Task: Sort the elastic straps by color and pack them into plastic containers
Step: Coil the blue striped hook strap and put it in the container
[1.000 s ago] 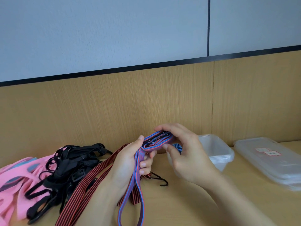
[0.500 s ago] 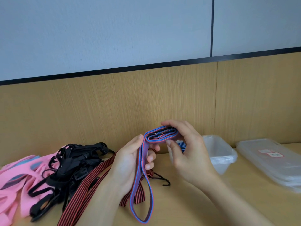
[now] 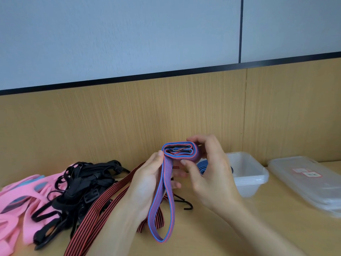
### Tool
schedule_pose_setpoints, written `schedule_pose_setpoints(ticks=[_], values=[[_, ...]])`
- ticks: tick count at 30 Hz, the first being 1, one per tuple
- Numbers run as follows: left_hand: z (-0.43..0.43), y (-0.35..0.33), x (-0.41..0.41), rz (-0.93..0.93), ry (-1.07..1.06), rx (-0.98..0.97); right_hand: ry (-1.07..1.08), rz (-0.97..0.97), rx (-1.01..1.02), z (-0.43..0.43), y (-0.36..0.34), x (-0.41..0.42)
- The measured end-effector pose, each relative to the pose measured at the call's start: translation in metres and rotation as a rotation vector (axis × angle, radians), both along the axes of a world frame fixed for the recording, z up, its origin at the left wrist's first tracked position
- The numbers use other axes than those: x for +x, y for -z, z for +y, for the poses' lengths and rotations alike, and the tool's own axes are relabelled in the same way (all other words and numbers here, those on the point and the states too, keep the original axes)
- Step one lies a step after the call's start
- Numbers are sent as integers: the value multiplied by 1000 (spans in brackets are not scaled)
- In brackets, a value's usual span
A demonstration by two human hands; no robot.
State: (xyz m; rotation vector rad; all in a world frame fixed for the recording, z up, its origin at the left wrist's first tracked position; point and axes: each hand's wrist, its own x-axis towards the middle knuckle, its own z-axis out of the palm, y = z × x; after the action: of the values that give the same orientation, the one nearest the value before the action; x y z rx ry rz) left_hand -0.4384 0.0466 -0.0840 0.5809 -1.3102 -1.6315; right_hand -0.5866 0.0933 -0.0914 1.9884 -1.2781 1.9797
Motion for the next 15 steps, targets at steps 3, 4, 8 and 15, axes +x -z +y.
schedule_pose_setpoints(ticks=[3,4,8,15], values=[[0,0,-1,4,-8,7,19,9,-2,0,1,3],[0,0,-2,16,-14,18,20,4,3,0,2,3],[3,2,-4,51,21,65,14,-15,24,1,4,5],[-4,5,-4,96,-13,64,123,29,12,-1,6,10]])
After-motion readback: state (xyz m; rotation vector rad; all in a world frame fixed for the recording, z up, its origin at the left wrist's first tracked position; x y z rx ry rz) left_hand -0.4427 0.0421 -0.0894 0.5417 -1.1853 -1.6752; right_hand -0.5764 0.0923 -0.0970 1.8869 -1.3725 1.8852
